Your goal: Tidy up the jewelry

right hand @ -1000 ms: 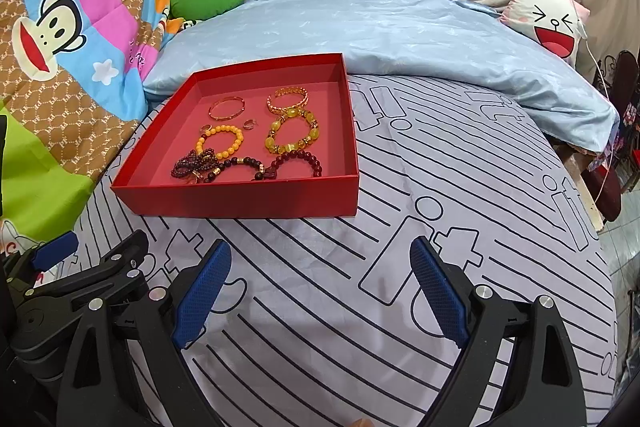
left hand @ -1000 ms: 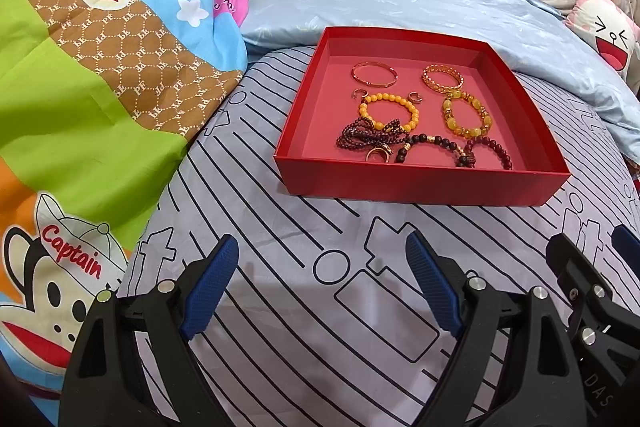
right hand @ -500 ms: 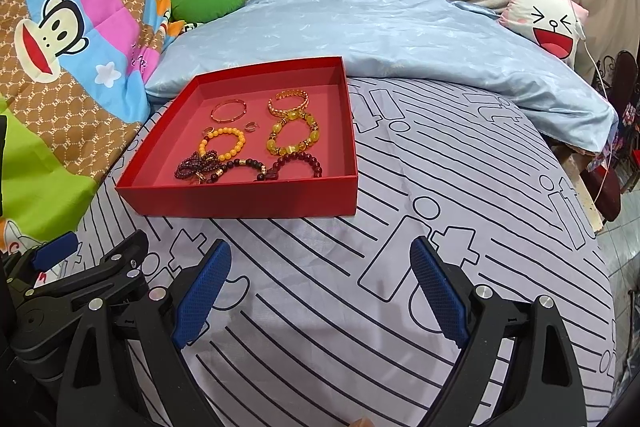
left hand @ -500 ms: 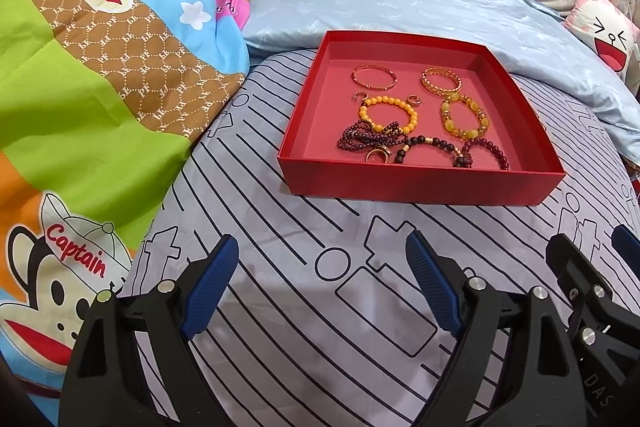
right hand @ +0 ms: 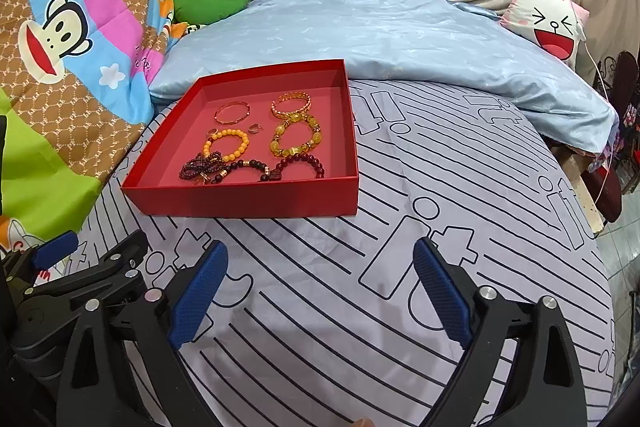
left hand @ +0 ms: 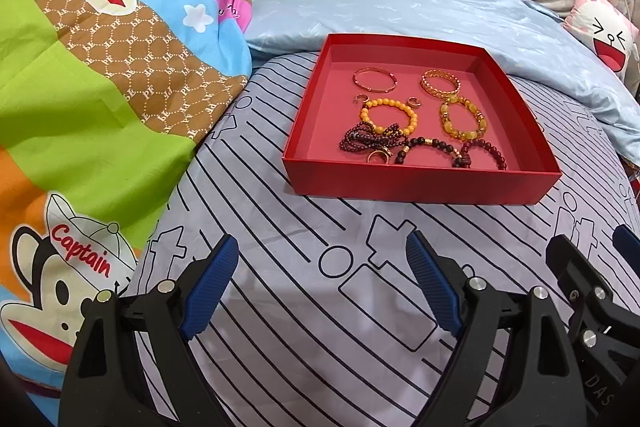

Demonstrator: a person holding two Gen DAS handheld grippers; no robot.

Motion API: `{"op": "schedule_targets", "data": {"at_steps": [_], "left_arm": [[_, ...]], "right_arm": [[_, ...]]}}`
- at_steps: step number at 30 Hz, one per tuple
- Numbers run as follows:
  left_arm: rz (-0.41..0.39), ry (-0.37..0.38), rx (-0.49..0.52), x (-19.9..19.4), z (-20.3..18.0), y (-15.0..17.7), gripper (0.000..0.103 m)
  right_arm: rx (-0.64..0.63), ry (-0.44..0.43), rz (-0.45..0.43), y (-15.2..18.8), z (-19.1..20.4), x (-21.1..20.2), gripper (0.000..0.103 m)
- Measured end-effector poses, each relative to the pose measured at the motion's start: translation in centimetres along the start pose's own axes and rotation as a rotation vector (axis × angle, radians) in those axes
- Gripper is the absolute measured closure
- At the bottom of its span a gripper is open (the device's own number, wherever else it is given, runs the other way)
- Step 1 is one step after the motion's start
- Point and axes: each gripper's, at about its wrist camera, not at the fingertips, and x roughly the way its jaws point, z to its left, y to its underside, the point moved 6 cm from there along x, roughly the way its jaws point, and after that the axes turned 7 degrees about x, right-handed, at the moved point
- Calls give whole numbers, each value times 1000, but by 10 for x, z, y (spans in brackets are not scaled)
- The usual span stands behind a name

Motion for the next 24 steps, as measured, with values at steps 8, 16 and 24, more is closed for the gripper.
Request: {"op": "schedule_targets", "data": {"at_steps": [8,16,24], "left_arm": [[7,-4,-5,5,1,1,21],[10,-7,-6,8,1,2,21],[13,-20,2,10,1,4,21]], "right_arm": [[-11,3,16,3,2,5,13],[-3,8,22,5,0,8,13],[-5,8,27,8,0,11,13]]}}
